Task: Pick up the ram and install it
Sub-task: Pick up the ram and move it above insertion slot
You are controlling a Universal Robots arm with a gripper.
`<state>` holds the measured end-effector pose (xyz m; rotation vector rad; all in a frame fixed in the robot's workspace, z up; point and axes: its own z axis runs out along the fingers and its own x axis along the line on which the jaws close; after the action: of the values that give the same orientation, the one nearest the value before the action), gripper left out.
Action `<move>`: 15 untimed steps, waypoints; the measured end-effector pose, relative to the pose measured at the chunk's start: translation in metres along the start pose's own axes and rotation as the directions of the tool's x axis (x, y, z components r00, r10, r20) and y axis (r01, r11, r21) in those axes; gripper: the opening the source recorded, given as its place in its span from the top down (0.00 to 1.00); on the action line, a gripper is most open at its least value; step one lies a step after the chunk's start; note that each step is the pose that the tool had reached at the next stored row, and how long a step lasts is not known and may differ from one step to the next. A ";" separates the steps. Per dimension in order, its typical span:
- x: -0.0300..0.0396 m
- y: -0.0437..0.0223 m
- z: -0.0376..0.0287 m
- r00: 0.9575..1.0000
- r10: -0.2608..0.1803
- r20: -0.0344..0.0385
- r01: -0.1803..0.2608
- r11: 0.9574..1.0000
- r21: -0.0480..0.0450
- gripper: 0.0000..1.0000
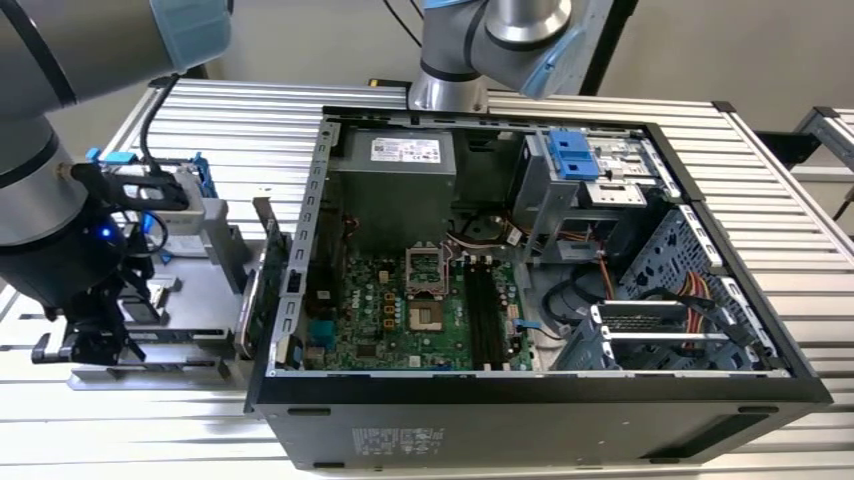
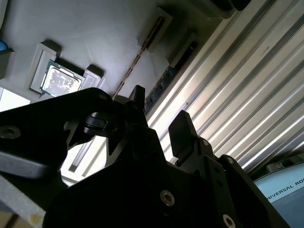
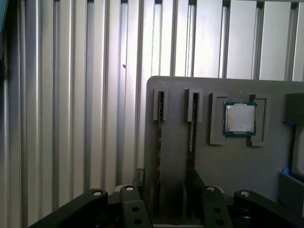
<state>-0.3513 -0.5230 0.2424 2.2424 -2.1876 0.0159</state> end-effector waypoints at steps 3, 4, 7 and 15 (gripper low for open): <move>0.0000 0.0000 0.0010 1.000 0.000 0.000 0.000 1.000 0.000 0.00; 0.0000 0.0001 0.0015 1.000 0.000 0.000 0.000 1.000 0.000 0.00; 0.0002 0.0005 0.0024 1.000 0.000 0.000 0.000 1.000 0.000 0.00; 0.0022 0.0007 0.0085 1.000 0.000 0.000 0.000 1.000 0.000 0.00</move>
<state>-0.3520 -0.5253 0.2339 2.2425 -2.1877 0.0158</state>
